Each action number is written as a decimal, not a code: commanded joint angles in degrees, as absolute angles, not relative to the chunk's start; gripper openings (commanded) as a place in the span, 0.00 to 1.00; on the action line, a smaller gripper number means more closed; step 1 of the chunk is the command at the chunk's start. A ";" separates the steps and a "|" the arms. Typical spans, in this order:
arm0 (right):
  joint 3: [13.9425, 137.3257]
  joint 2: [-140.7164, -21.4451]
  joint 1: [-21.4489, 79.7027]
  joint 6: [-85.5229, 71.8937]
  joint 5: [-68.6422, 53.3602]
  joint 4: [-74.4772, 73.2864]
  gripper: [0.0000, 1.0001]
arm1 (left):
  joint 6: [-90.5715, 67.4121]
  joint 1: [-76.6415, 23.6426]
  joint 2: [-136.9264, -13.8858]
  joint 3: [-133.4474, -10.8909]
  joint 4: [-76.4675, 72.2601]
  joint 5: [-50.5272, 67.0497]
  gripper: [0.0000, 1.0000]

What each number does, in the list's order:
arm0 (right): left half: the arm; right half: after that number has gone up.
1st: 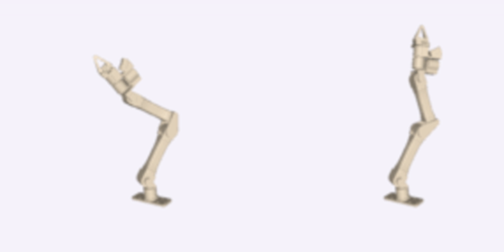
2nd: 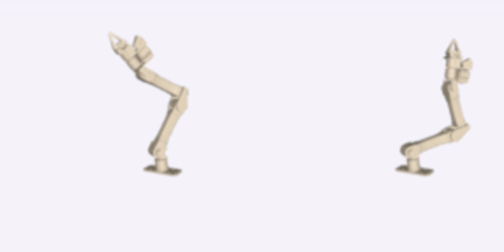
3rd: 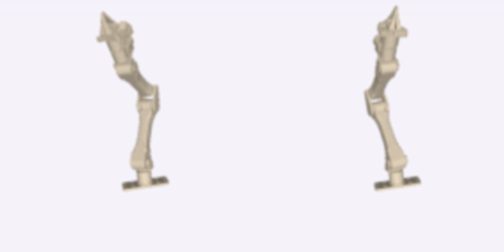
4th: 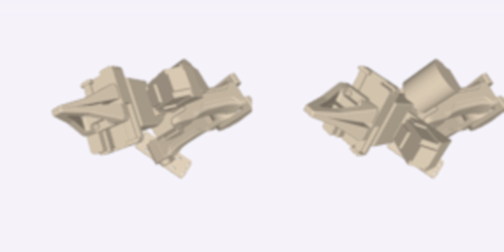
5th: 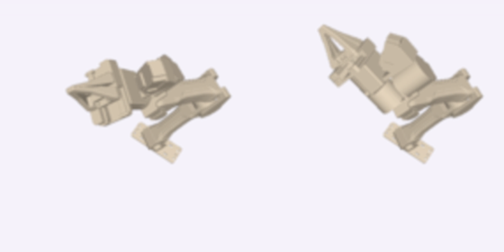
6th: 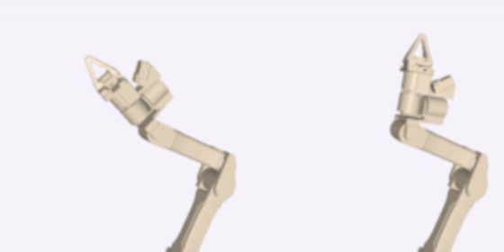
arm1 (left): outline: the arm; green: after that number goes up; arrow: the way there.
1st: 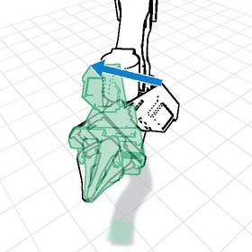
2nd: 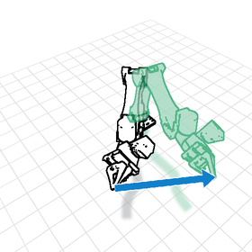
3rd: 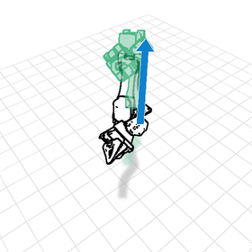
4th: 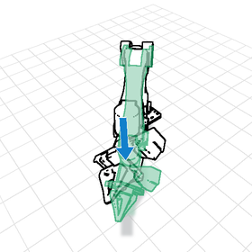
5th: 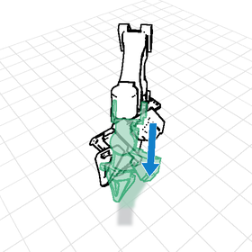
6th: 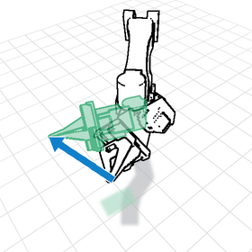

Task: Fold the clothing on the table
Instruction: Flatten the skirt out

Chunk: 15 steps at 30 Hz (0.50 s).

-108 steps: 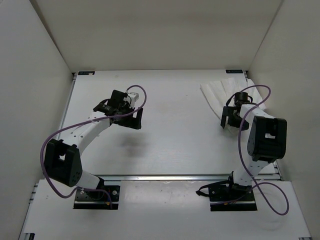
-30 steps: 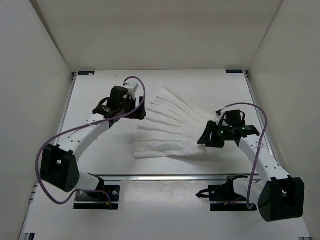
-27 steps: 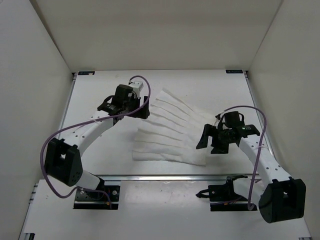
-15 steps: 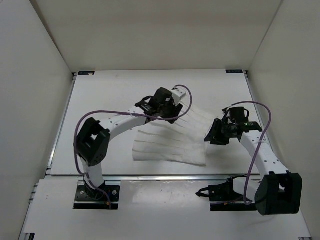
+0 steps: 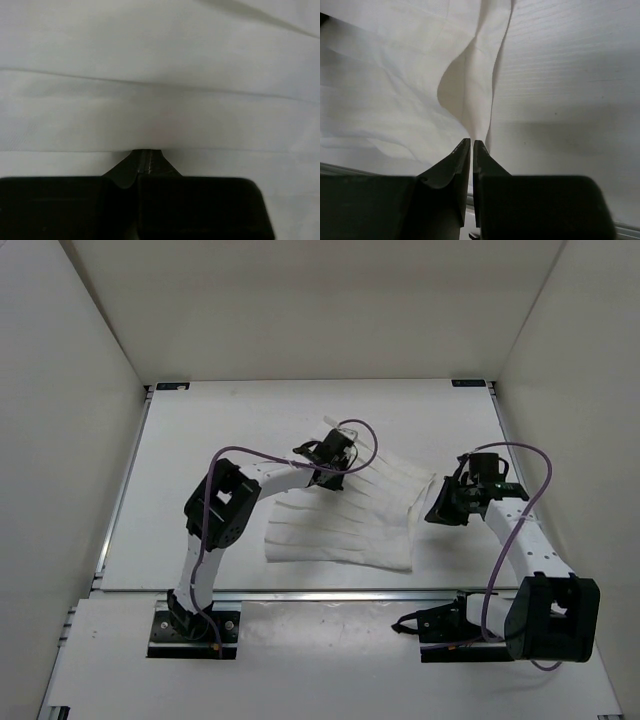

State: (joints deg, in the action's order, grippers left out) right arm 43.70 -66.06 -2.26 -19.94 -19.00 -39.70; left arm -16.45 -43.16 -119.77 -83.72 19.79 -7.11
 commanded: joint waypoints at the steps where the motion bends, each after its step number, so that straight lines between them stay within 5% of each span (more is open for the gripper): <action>1: 45.52 -67.40 -0.89 -18.02 -15.83 -39.11 0.05 | -21.97 -40.87 -120.59 -85.87 26.53 -15.45 0.00; 10: 52.54 -75.74 3.33 -17.22 -18.54 -37.17 0.05 | -31.02 -32.27 -105.23 -63.12 24.52 -17.76 0.00; 15: 56.34 -80.68 15.80 -19.41 -18.36 -36.04 0.00 | -35.24 -29.53 -96.51 -51.25 23.64 -16.00 0.00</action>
